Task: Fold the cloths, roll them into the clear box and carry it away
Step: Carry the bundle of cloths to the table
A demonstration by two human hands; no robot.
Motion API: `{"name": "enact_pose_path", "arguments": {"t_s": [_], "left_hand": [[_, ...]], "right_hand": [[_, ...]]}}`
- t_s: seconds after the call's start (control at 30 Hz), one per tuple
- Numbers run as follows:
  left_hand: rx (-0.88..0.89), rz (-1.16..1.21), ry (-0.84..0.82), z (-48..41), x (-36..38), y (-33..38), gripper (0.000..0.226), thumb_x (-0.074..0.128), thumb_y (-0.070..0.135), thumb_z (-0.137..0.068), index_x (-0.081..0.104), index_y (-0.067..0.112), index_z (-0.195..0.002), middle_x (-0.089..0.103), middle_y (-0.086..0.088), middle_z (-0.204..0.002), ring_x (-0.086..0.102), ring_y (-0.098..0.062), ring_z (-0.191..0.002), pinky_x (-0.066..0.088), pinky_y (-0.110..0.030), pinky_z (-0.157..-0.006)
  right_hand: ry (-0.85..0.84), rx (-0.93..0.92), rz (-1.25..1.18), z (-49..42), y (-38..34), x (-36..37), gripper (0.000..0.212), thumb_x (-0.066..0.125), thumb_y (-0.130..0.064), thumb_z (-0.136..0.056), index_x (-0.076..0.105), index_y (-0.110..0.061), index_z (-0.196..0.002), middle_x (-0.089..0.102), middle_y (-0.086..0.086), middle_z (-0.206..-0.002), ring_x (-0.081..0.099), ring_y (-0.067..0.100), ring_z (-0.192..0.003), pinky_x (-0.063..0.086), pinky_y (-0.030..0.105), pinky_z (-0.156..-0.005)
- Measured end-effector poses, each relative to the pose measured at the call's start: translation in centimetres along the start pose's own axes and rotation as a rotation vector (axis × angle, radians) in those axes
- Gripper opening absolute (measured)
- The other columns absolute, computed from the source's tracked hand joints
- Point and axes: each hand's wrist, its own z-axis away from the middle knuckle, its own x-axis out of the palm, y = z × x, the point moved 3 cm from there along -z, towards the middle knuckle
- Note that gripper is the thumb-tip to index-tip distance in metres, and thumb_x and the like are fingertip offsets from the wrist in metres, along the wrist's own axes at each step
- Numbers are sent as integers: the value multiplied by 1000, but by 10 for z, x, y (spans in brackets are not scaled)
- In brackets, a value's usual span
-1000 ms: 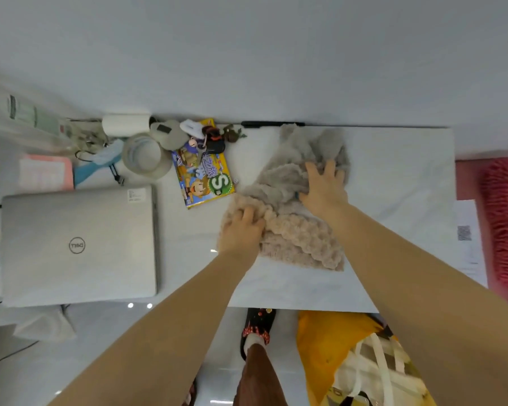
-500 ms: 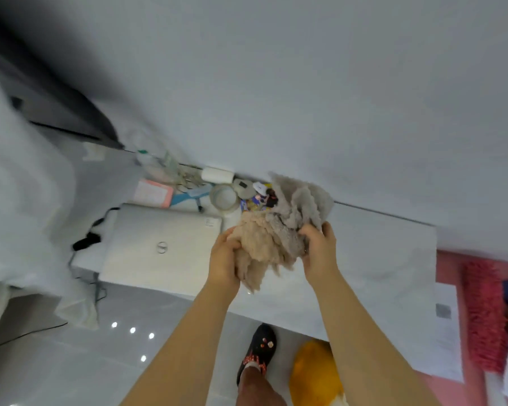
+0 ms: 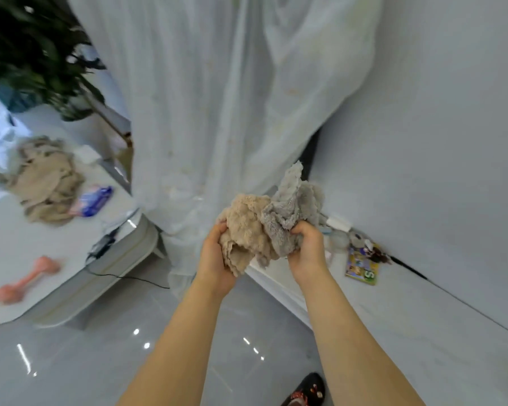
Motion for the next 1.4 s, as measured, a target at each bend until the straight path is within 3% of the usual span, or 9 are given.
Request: {"name": "enact_pose_path", "arguments": {"t_s": [0.1, 0.23, 0.4, 0.57, 0.7, 0.83, 1.03, 1.23, 1.4], "left_hand": [[118, 11, -57, 58, -55, 48, 43, 36, 32, -99, 59, 6, -124, 63, -16, -123, 60, -29, -114, 47, -39, -97], [266, -67, -121, 126, -121, 104, 36, 37, 28, -100, 61, 8, -118, 66, -14, -119, 63, -24, -110, 54, -34, -86], [327, -70, 77, 182, -214, 167, 37, 52, 22, -92, 60, 1, -121, 62, -22, -122, 59, -33, -115, 44, -47, -102], [413, 19, 229, 214, -285, 223, 14, 48, 16, -95, 61, 12, -94, 73, -9, -76, 65, -24, -86, 55, -30, -70], [477, 119, 384, 221, -357, 279, 73, 67, 26, -80, 35, 8, -144, 63, -20, -121, 61, -30, -112, 52, -40, -89], [561, 131, 449, 226, -409, 339, 40, 47, 24, -95, 56, 4, -128, 59, -20, -127, 55, -32, -120, 40, -44, -106], [614, 180, 494, 223, -475, 418, 27, 47, 19, -96, 72, 15, -86, 69, -16, -103, 62, -28, -100, 44, -43, -99], [597, 187, 484, 203, -557, 482, 30, 46, 22, -96, 61, 8, -117, 67, -16, -111, 63, -26, -102, 50, -38, -91], [565, 119, 506, 194, -663, 566, 29, 49, 25, -95, 64, 10, -115, 70, -11, -103, 69, -19, -89, 55, -30, -74]], "right_hand": [[-85, 9, 16, 61, 46, 62, 27, 47, 2, -72, 65, -11, -87, 63, 6, -85, 58, 20, -80, 46, 32, -67], [-210, 69, 72, 125, 109, 129, 28, 44, -1, -77, 69, -11, -85, 62, 10, -92, 57, 26, -88, 46, 35, -73], [-327, 165, 163, 184, 179, 209, 24, 44, -1, -80, 66, -11, -85, 65, 6, -80, 61, 21, -76, 49, 30, -66], [-429, 250, 271, 201, 240, 279, 25, 48, -3, -79, 65, -10, -95, 67, 9, -87, 63, 22, -81, 50, 33, -69], [-484, 299, 350, 197, 296, 349, 34, 53, -7, -70, 67, -13, -100, 67, 7, -92, 62, 23, -86, 49, 31, -67], [-546, 340, 504, 190, 356, 421, 27, 48, -2, -73, 66, -13, -90, 65, 9, -88, 59, 25, -82, 46, 33, -66], [-620, 400, 591, 187, 426, 522, 38, 49, -8, -52, 62, -10, -87, 59, 8, -82, 54, 25, -79, 43, 34, -66], [-626, 410, 693, 174, 504, 603, 52, 52, -14, -53, 65, -5, -103, 59, 14, -85, 54, 26, -70, 42, 28, -53], [-512, 387, 593, 177, 598, 688, 26, 45, -6, -74, 64, -16, -90, 62, 7, -80, 54, 20, -69, 42, 26, -58]]}}
